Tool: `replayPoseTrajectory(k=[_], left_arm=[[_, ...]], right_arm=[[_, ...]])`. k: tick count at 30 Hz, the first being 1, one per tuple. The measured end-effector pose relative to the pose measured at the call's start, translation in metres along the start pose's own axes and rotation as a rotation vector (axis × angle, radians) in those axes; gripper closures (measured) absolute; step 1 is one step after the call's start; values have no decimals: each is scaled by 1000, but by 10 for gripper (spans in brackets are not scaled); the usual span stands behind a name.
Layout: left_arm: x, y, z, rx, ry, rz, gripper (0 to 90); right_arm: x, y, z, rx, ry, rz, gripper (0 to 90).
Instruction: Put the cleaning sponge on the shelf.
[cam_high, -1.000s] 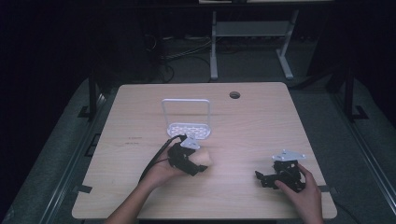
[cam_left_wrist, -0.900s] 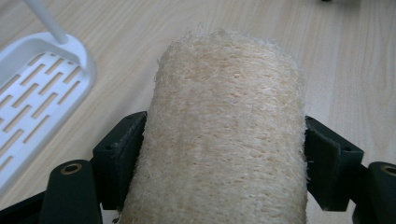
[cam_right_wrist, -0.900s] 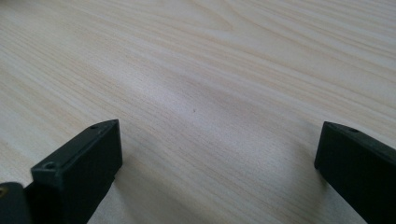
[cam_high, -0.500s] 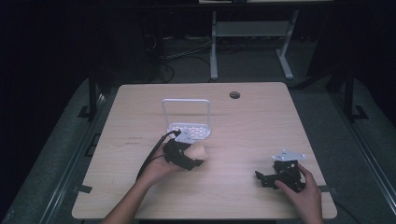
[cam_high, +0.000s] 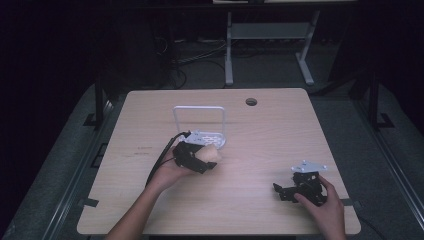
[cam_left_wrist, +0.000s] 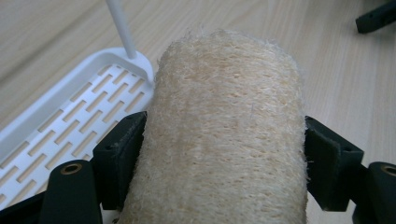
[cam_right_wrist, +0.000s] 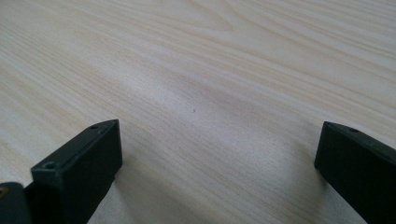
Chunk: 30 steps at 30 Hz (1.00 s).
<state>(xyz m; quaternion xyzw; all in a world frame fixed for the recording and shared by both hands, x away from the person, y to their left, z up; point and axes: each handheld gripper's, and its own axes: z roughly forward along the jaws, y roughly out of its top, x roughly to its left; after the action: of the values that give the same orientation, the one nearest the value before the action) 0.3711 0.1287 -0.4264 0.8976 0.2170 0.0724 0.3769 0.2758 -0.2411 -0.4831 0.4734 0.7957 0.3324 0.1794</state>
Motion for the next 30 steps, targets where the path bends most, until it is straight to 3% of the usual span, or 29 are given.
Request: replayPoseTrajectory(k=[2, 30], left_arm=[[3, 2, 1, 6, 4, 9, 238], [43, 10, 26, 26, 100, -59, 238]], right_arm=[[0, 0, 0, 0, 0, 0, 7], [0, 0, 0, 0, 0, 0, 7]])
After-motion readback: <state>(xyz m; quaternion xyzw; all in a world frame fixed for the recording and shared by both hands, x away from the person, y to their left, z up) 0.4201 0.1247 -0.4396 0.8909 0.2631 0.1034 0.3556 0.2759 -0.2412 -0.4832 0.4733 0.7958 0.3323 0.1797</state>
